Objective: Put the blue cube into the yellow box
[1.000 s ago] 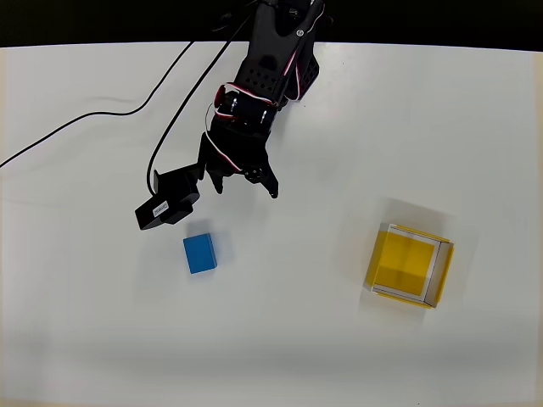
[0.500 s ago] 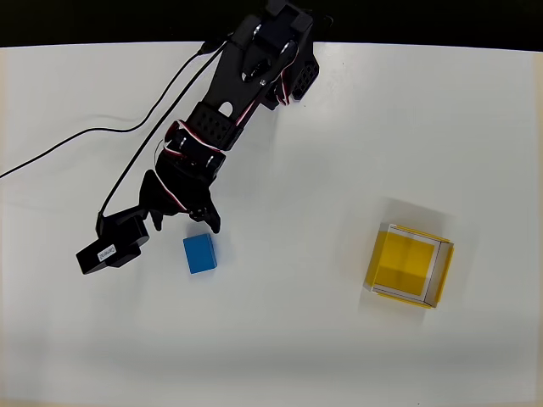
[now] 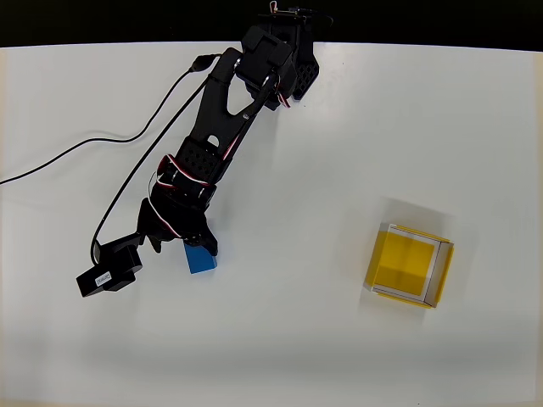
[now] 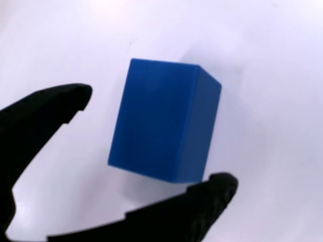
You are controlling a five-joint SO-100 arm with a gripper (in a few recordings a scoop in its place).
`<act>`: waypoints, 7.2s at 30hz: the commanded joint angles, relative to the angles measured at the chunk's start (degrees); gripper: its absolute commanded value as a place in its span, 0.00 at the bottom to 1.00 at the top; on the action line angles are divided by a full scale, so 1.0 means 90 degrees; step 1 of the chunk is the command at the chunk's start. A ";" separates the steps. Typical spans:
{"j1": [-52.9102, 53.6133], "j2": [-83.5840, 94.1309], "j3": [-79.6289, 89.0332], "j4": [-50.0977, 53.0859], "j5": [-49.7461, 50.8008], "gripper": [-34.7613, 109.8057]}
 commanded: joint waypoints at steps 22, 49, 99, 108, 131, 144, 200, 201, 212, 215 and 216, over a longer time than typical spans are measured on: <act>-0.0186 -0.0801 -0.0693 -0.0674 0.0049 0.58; -0.0879 -0.0234 0.1123 -0.2305 0.0869 0.37; -0.6768 0.2412 0.1465 -0.4443 0.3184 0.39; -0.6729 0.1338 0.0791 -0.4443 0.3477 0.39; -0.6895 0.0195 0.1074 -0.5127 0.4238 0.50; -0.6240 0.1602 0.0508 -0.4365 0.2969 0.41; -0.2578 1.1416 0.8086 0.4932 0.3457 0.24; -0.2588 1.1416 0.8086 0.4941 0.3398 0.24; -0.2588 1.1406 0.8086 0.4951 0.3340 0.24; -0.2588 1.1406 0.8086 0.4951 0.3340 0.24; -0.2588 1.1406 0.8086 0.4951 0.3340 0.24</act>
